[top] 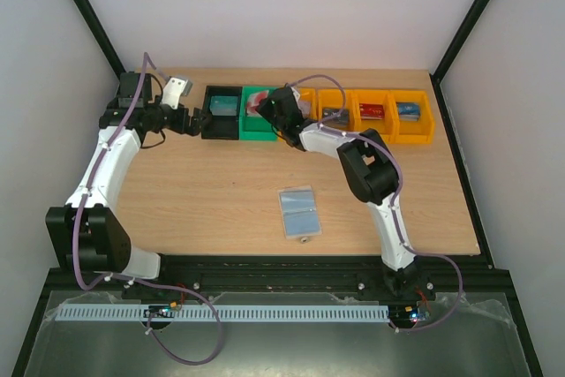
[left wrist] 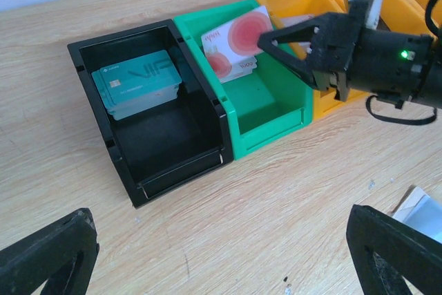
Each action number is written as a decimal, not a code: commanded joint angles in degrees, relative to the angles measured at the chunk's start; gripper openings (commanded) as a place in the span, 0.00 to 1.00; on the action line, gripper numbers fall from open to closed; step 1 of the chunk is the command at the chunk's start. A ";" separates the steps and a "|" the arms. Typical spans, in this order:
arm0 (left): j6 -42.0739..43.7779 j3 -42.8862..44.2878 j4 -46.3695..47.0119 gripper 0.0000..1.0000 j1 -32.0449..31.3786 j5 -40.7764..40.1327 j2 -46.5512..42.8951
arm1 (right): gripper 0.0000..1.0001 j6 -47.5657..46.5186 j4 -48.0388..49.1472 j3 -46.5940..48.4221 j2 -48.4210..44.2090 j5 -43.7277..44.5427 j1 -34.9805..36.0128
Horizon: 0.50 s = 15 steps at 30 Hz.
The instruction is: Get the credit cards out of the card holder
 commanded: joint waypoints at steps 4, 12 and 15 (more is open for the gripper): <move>0.75 0.83 -1.02 0.99 0.07 1.11 0.74 | 0.02 -2.48 -6.06 9.82 6.70 1.41 0.33; 0.74 0.81 -1.02 0.99 0.04 1.56 1.12 | 0.02 -6.41 -9.66 15.79 9.31 4.92 0.32; 0.83 0.91 -1.11 0.99 0.04 1.42 1.33 | 0.09 -7.94 -11.77 17.82 10.51 6.39 0.29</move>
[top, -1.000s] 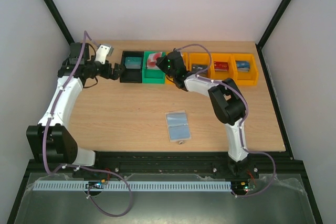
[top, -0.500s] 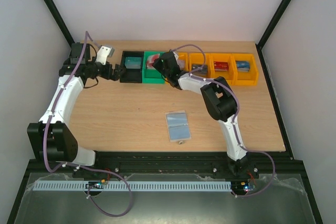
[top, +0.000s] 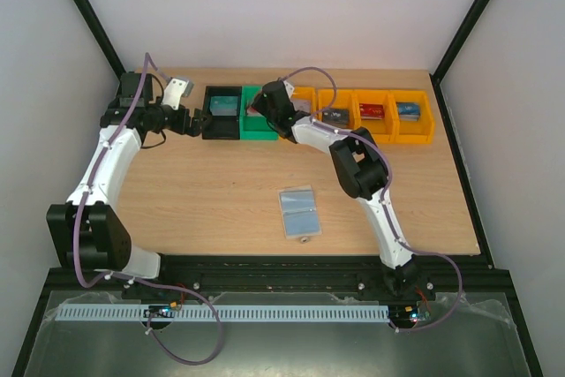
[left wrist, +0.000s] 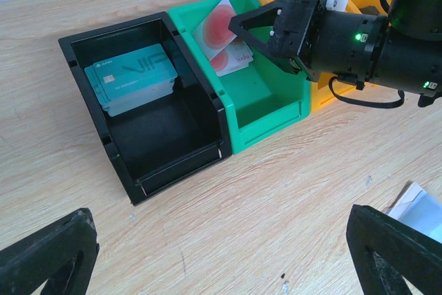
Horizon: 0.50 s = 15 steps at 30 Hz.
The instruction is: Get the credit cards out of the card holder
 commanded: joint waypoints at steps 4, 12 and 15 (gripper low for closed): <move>0.72 1.09 -0.70 0.99 0.04 0.68 0.72 | 0.15 -3.71 -4.50 3.43 1.90 5.75 0.22; 1.29 1.09 -1.48 0.99 0.04 2.26 1.18 | 0.28 -9.66 -7.42 7.31 1.77 11.24 0.24; 1.46 0.94 -1.56 0.99 0.05 2.80 1.18 | 0.38 -13.38 -7.96 9.53 1.85 13.31 0.24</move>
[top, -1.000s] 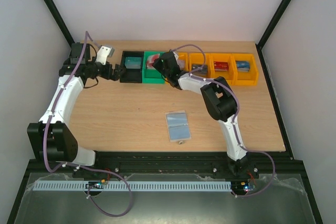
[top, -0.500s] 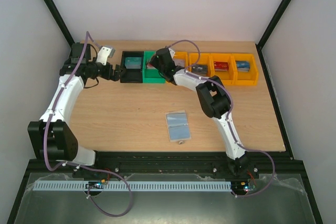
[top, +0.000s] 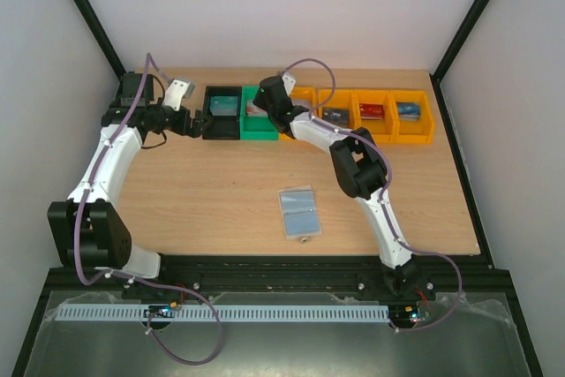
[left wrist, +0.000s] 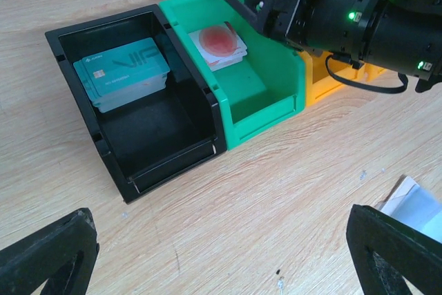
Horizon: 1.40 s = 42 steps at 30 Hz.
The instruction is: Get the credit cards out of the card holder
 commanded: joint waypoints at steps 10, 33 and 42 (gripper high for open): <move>1.75 -0.27 -0.69 0.99 -0.32 4.09 1.25 | 0.45 -13.76 -4.08 9.82 -3.08 2.21 0.15; 20.85 49.38 -18.13 0.26 -23.67 -33.21 48.86 | 0.57 -26.43 -1.41 -48.95 -63.74 -1.32 -18.23; 21.57 50.41 -16.05 0.02 -26.47 -33.04 54.54 | 0.60 -27.66 -2.36 -52.03 -65.98 -2.39 -18.98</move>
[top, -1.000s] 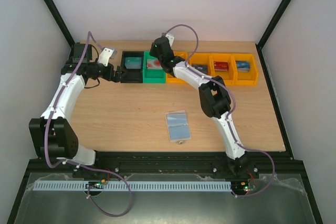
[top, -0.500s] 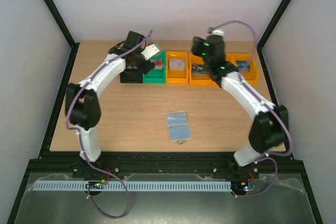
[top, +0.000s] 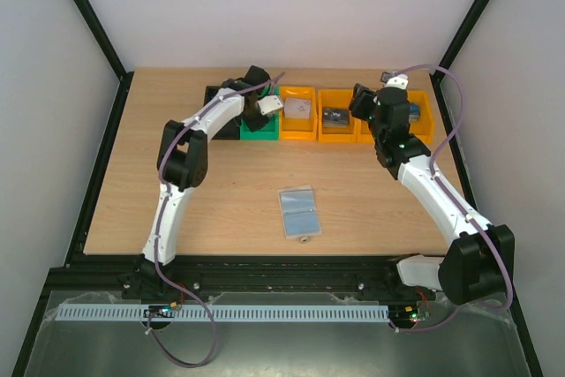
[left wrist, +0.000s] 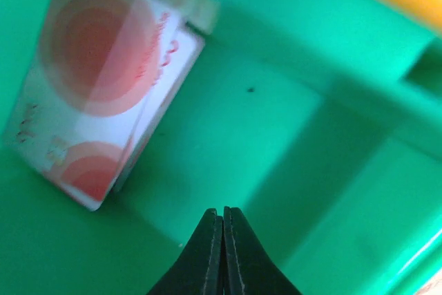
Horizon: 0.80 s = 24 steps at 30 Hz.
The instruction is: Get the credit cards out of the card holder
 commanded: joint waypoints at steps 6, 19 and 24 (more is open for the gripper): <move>0.64 1.82 0.01 0.02 -1.68 -2.46 2.87 | 0.61 -2.25 -0.02 -1.74 -0.80 -0.32 -0.61; -0.11 3.82 7.54 0.02 -0.83 -9.11 6.12 | 0.64 -3.15 -0.23 -1.72 -3.07 0.89 -0.76; -1.23 3.82 9.91 0.02 -0.15 -9.32 6.36 | 0.64 -3.46 -0.54 -1.58 -3.46 0.93 -0.84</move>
